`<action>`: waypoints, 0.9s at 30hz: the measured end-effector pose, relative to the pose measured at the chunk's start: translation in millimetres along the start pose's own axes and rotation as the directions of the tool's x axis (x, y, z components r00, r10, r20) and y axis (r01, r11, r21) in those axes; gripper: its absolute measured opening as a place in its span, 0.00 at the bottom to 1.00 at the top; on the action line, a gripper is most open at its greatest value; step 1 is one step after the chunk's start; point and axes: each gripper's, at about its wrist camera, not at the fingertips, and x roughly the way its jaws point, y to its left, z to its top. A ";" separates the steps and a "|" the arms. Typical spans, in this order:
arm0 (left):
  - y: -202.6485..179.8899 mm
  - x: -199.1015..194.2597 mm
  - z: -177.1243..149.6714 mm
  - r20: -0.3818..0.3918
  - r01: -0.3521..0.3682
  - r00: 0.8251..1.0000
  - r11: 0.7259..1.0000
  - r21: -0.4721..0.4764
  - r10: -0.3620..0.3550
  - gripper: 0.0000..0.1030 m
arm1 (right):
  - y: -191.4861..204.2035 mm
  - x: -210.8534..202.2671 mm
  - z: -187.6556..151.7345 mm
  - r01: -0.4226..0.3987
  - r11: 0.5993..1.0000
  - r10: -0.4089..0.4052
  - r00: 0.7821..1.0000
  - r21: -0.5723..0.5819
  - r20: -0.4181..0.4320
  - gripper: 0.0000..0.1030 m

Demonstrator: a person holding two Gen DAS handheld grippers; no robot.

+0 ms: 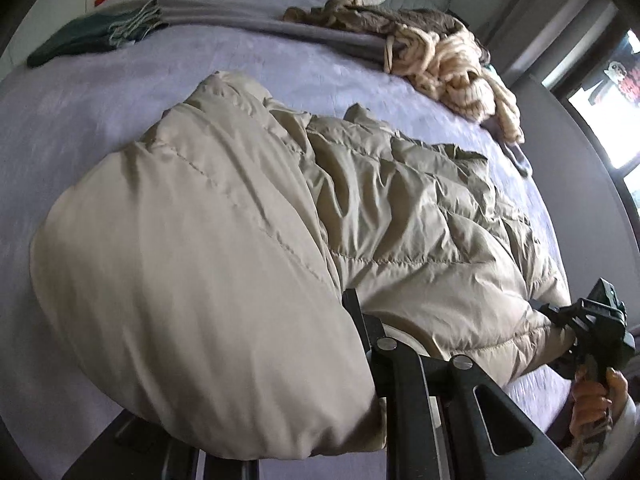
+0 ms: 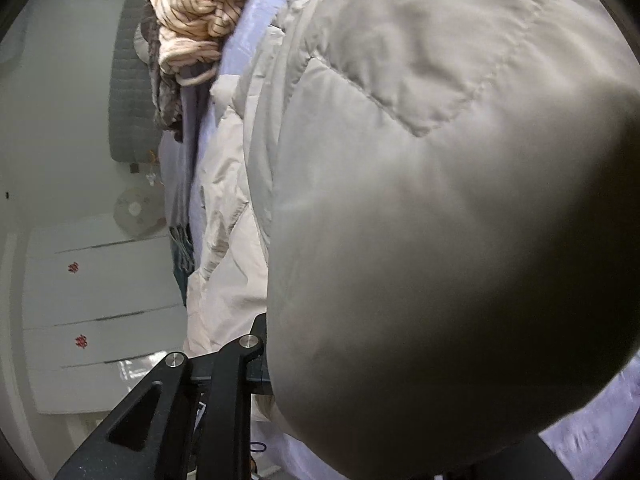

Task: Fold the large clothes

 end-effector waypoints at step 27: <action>25.1 -126.4 -122.1 -0.058 -0.275 0.961 0.958 -0.083 0.271 0.32 | 2.2 -105.8 -88.3 0.097 0.904 -0.214 0.946 -0.416 -0.244 0.36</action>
